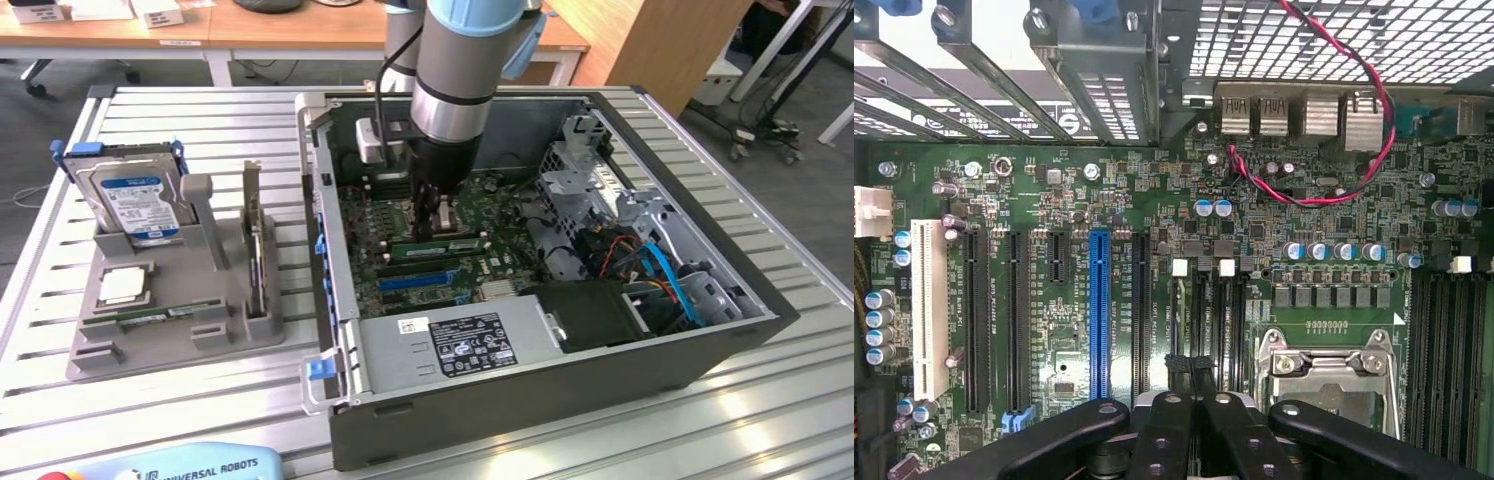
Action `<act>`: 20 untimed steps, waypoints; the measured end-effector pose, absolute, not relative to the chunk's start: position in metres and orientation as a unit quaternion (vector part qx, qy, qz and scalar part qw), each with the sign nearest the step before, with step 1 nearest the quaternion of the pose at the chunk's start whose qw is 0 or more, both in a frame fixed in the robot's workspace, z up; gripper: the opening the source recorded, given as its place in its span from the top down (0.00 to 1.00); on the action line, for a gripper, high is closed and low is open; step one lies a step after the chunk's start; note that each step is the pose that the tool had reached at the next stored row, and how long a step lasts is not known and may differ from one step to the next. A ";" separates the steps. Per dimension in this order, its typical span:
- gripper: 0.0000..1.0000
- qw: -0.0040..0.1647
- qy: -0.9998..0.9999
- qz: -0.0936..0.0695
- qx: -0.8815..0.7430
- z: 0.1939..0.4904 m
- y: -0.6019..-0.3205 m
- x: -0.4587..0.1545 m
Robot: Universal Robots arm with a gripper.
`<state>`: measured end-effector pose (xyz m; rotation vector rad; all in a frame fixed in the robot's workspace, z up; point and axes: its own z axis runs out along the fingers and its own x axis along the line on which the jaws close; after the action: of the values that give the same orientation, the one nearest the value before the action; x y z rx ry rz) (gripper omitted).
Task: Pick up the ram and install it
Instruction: 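Press down the ram until it locks into place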
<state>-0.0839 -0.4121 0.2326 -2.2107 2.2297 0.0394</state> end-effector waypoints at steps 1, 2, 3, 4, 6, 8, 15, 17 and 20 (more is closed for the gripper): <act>0.90 0.001 0.710 0.013 -0.704 0.233 -0.412 -0.084; 0.90 0.001 0.710 0.013 -0.704 0.232 -0.412 -0.084; 0.90 0.001 0.710 0.013 -0.704 0.231 -0.412 -0.084; 0.90 0.001 0.710 0.013 -0.704 0.231 -0.412 -0.084; 0.90 0.001 0.710 0.013 -0.704 0.230 -0.412 -0.084; 0.90 0.001 0.710 0.013 -0.704 0.230 -0.412 -0.084; 0.90 0.001 0.710 0.013 -0.704 0.228 -0.412 -0.084; 0.90 0.001 0.710 0.013 -0.704 0.228 -0.412 -0.084; 0.90 0.001 0.710 0.013 -0.704 0.227 -0.412 -0.084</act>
<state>-0.0839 -0.4121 0.2273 -2.2102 2.2294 0.0398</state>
